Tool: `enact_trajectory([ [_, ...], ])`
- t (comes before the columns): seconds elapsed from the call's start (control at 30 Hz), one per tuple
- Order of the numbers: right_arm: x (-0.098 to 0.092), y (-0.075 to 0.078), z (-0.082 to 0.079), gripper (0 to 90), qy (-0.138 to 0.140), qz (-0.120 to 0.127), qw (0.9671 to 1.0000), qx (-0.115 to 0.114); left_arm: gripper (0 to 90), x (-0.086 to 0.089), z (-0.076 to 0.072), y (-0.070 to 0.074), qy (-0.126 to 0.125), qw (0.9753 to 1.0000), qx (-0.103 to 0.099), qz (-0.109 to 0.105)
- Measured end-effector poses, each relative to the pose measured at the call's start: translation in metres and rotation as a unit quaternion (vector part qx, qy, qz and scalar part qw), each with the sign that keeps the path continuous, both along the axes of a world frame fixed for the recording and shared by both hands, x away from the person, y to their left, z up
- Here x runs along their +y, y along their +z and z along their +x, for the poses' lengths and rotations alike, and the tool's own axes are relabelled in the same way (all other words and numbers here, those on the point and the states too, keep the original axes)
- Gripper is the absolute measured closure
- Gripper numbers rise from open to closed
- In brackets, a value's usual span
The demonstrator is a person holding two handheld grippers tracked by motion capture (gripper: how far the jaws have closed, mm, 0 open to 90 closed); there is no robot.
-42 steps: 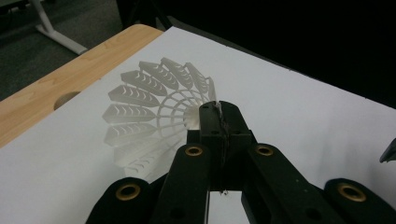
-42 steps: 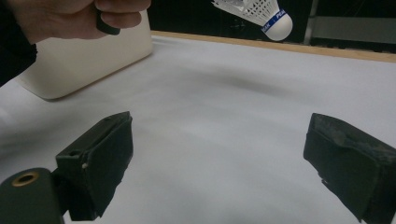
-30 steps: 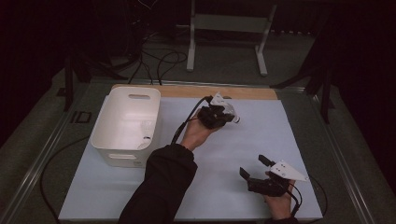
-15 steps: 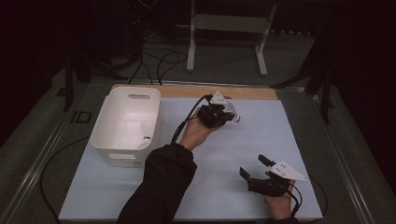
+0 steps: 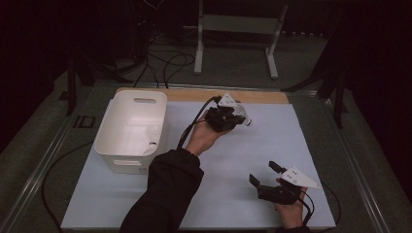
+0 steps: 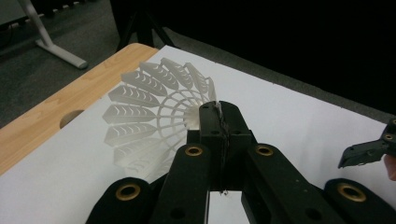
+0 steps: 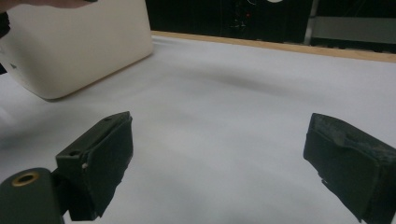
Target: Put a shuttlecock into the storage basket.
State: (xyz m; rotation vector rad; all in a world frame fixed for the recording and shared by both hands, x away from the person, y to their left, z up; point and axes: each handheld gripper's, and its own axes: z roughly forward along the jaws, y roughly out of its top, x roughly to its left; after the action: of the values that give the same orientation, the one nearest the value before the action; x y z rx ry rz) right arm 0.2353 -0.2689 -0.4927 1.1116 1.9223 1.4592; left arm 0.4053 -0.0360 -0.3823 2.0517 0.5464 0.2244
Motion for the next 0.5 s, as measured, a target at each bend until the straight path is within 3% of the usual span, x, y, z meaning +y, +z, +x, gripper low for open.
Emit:
enact_trajectory([
  [0.5, 0.000, 0.000, 0.000, 8.1, -0.001, 0.000, 1.0000, 0.000, 90.0, 0.006, -0.001, 0.012, -0.009, 1.0000, 0.001, 0.000],
])
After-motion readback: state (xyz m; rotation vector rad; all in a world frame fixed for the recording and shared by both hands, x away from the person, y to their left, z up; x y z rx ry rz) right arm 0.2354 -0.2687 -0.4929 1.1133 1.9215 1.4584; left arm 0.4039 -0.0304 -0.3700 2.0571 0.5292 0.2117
